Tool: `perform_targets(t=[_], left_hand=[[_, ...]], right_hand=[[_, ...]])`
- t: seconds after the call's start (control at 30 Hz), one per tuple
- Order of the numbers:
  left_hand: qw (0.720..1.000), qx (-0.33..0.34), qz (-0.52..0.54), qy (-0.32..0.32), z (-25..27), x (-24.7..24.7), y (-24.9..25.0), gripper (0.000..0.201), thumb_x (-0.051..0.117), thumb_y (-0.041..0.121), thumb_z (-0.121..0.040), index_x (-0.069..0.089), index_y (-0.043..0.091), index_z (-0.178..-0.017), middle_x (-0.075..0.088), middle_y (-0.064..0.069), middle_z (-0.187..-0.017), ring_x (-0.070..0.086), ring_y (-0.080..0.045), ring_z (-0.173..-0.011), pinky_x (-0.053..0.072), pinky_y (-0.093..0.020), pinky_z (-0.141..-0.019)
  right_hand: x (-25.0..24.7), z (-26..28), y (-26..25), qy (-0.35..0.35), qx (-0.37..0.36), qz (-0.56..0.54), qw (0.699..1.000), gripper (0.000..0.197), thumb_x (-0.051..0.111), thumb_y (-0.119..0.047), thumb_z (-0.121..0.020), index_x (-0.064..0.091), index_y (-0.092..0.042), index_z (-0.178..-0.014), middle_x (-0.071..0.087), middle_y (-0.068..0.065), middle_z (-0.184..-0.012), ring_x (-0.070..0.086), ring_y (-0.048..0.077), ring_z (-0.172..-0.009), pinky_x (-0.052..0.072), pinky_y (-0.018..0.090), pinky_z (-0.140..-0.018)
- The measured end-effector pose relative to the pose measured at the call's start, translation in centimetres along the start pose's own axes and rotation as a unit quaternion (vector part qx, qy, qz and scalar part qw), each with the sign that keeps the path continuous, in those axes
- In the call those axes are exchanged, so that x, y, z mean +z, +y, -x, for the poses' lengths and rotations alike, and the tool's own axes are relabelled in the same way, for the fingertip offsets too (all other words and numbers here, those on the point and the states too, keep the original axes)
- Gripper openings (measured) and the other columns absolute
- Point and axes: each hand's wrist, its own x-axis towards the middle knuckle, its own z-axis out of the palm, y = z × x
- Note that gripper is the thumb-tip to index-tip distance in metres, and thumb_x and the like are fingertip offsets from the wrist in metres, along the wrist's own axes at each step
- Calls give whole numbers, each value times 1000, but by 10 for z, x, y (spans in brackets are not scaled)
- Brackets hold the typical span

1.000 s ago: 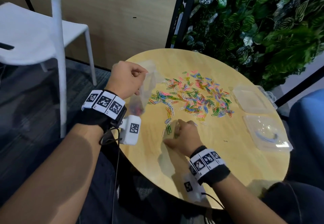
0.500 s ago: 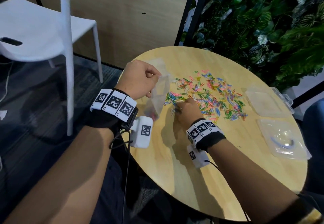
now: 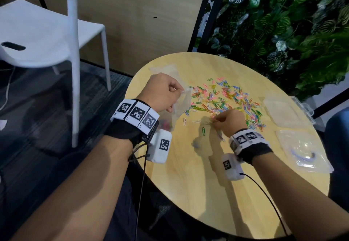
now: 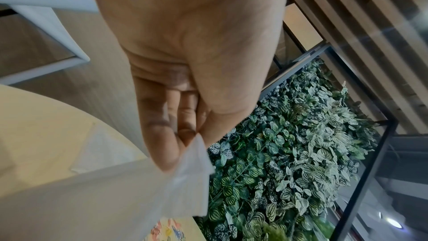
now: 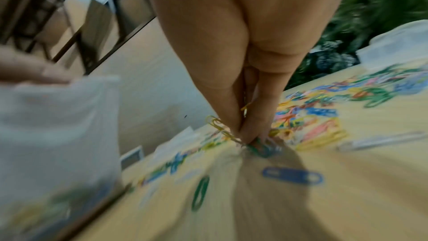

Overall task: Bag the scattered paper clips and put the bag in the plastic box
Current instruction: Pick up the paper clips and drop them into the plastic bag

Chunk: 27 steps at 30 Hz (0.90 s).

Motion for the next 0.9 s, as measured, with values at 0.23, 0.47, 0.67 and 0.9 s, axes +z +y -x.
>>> perform_targets(t=[0.23, 0.47, 0.67, 0.9], left_hand=[[998, -17, -27, -45, -2, 15, 9, 16, 61, 14, -96, 76, 14, -92, 74, -10, -67, 72, -20, -50, 60, -25, -54], [998, -14, 0, -68, -3, 29, 15, 20, 60, 8, -96, 75, 12, -84, 75, -18, -76, 73, -27, -55, 62, -29, -53], [999, -25, 33, -36, -5, 27, 10, 15, 61, 7, -96, 76, 9, -91, 74, -13, -73, 74, -29, -59, 65, -40, -62], [998, -33, 38, -38, -5, 25, 11, 12, 64, 10, -95, 76, 11, -93, 72, -8, -74, 73, -22, -54, 63, -30, -58]], right_hand=[[-43, 15, 8, -11, 67, -456, 888, 15, 72, -1, -80, 71, 5, -94, 72, 19, -90, 71, 30, -83, 61, 30, -75], [-49, 38, -52, -135, 17, -642, 755, 7, 62, 9, -84, 66, 4, -84, 72, 11, -78, 71, 16, -75, 58, 23, -81], [-28, 35, -64, -87, -30, -527, 845, 20, 55, 14, -86, 70, 3, -94, 69, 18, -89, 67, 21, -78, 59, 23, -79], [-22, 32, -62, -6, -109, -331, 937, 15, 68, 4, -81, 75, -3, -91, 74, 14, -81, 72, 20, -68, 57, 19, -67]])
